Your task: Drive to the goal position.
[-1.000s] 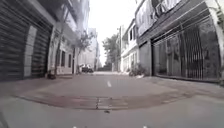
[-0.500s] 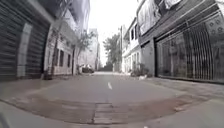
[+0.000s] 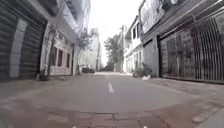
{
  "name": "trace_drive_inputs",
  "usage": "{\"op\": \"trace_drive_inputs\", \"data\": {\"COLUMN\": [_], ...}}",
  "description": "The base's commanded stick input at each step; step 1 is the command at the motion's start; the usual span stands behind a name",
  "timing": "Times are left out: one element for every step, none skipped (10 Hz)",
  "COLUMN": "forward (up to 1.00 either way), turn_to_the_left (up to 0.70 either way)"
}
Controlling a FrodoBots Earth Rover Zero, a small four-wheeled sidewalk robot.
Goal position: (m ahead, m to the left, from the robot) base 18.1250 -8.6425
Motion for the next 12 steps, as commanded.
{"op": "trace_drive_inputs", "data": {"forward": [0.85,0.85,0.85,0.85,0.85,0.85,0.85,0.85,0.85,0.85,0.85,0.85], "turn_to_the_left": [0.0,0.0,0.0,0.0,0.0,0.0,0.0,0.0,0.0,0.0,-0.04,-0.21]}}
